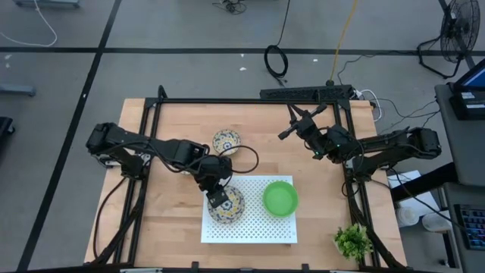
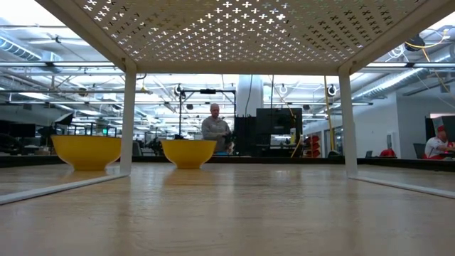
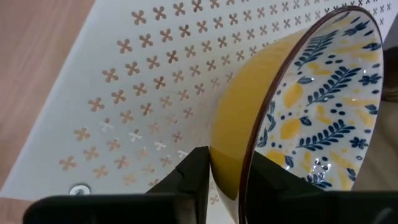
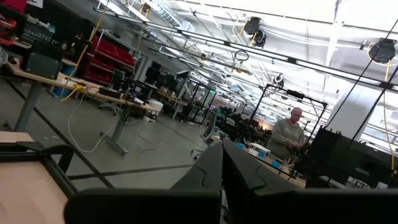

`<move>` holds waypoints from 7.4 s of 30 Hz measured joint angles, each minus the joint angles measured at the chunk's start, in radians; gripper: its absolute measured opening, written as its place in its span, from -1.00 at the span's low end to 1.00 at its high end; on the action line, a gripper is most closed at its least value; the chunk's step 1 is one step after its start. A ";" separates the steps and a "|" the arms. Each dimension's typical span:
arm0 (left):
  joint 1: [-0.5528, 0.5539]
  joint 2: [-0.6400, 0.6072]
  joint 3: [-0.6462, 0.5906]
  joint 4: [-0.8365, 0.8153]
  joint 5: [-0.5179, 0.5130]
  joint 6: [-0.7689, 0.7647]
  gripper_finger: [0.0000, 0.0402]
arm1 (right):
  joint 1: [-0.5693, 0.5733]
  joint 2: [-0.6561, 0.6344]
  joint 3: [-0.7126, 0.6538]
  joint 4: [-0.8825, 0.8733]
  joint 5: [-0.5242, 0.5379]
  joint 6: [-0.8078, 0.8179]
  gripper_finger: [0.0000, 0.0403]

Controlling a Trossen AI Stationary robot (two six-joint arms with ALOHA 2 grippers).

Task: Pick & Place Mini bowls
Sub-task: Put the right white bowl on the shelf, then stack the right white bowl on the top of the white bowl on the shelf

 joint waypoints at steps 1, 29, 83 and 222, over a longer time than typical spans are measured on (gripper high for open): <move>0.000 0.000 0.000 0.000 0.000 0.005 -0.61 | 0.000 0.000 0.000 0.000 0.000 0.000 -1.00; 0.154 -0.195 0.001 -0.143 0.033 0.050 0.20 | 0.000 0.000 0.000 0.000 0.001 -0.013 -1.00; 0.740 0.310 -0.087 0.057 -0.108 1.211 0.20 | -0.284 0.000 -0.001 -0.069 -0.081 0.008 -1.00; 0.064 0.136 0.380 -0.396 0.024 0.067 -0.29 | -0.046 -0.093 0.000 -0.255 0.031 0.053 -1.00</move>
